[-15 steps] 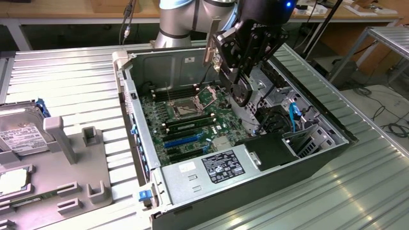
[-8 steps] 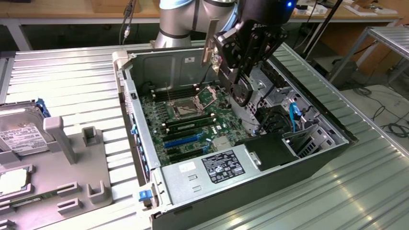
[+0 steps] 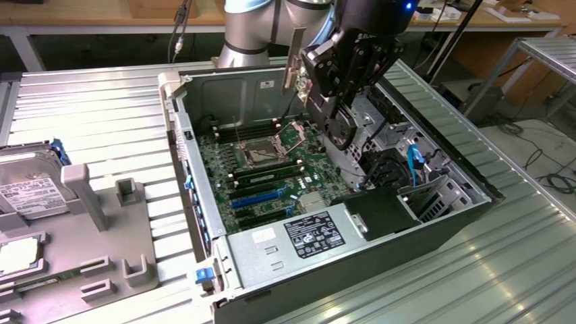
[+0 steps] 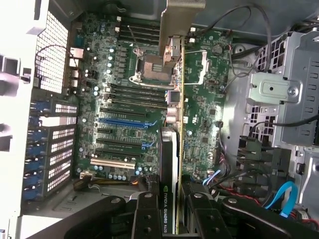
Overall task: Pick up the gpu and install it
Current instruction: 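Insert the gpu into the slot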
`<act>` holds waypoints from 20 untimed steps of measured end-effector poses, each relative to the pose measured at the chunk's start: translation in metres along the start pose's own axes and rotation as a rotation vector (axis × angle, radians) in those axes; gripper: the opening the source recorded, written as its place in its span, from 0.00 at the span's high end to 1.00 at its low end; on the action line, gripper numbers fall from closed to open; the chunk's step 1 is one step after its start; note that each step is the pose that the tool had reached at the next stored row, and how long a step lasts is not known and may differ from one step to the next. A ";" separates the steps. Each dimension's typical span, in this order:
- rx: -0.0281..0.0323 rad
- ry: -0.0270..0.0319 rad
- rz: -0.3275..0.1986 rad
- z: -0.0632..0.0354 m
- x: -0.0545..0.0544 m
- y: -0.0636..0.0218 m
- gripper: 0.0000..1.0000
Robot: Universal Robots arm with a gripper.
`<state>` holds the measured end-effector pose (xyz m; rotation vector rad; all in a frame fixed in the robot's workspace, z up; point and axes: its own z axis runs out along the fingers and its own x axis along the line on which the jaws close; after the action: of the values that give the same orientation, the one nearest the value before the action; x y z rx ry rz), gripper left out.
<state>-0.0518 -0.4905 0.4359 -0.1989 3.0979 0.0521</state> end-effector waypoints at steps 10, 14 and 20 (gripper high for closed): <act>0.0028 0.0020 -0.046 0.0000 0.000 0.0000 0.73; 0.0035 0.0027 -0.063 0.0000 0.000 0.0000 0.73; 0.0054 0.0040 -0.092 0.0000 0.000 0.0000 0.73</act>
<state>-0.0518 -0.4905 0.4359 -0.3417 3.0877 0.0406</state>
